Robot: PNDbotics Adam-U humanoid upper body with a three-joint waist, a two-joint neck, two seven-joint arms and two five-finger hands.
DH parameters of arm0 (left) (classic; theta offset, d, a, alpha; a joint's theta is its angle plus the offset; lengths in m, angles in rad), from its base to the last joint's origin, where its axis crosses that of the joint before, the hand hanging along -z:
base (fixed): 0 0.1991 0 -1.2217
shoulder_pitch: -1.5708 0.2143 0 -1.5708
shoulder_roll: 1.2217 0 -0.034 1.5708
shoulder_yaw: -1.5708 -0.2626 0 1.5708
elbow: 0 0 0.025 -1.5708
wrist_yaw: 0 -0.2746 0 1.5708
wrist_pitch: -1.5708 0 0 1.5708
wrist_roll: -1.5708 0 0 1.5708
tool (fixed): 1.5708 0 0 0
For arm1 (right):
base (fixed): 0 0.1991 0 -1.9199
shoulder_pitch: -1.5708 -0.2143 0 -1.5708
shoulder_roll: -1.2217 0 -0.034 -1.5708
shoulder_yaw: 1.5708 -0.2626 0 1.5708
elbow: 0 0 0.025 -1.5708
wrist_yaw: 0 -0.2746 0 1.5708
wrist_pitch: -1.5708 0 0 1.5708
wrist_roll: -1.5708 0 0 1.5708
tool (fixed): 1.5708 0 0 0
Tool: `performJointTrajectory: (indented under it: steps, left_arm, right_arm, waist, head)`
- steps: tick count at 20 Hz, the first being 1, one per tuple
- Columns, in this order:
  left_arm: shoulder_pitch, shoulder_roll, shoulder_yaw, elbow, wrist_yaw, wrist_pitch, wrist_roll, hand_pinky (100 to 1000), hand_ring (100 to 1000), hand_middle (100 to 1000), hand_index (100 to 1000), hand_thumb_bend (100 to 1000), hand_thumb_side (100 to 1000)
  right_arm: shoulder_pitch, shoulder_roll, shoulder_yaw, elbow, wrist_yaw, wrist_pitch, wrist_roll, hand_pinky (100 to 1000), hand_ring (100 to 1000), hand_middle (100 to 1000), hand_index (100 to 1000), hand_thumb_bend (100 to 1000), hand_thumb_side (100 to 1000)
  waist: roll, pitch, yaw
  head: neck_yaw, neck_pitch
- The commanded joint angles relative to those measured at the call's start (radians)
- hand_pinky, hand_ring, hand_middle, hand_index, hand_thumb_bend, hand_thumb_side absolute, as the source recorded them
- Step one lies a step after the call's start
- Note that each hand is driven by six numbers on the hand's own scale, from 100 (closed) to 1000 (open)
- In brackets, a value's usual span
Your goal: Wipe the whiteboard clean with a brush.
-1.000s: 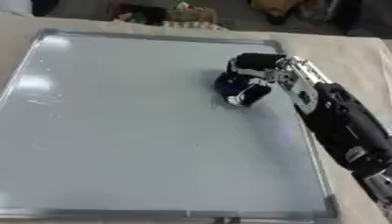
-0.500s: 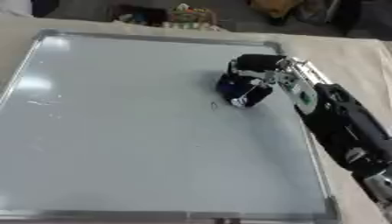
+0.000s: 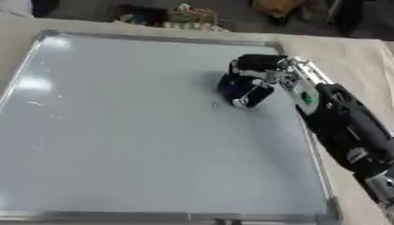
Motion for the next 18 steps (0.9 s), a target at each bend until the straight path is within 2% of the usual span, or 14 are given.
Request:
performJointTrajectory:
  steps: [1,8,18]
  left_arm:
    - [-0.009,0.006,-0.002,-0.010,0.002,0.001,-0.002,404,472,435,522,100,935]
    - [-0.009,0.006,-0.002,-0.010,0.002,0.002,-0.003,404,471,435,521,100,935]
    - [-0.010,0.006,-0.002,-0.010,0.004,0.003,-0.003,405,472,436,521,100,933]
  right_arm:
    - [-0.011,-0.005,0.010,-0.021,-0.018,0.000,0.018,327,428,161,139,100,146]
    - [-0.011,0.015,0.029,-0.028,-0.053,0.018,0.077,321,418,159,140,100,100]
    - [-0.001,0.036,0.061,-0.063,-0.136,0.065,0.175,315,410,159,143,100,100]
  waist:
    - [0.006,-0.018,0.002]
    - [0.006,-0.018,0.002]
    - [0.005,-0.021,0.000]
  head:
    - [-0.004,-0.008]
    - [-0.010,-0.003]
    - [-0.027,0.012]
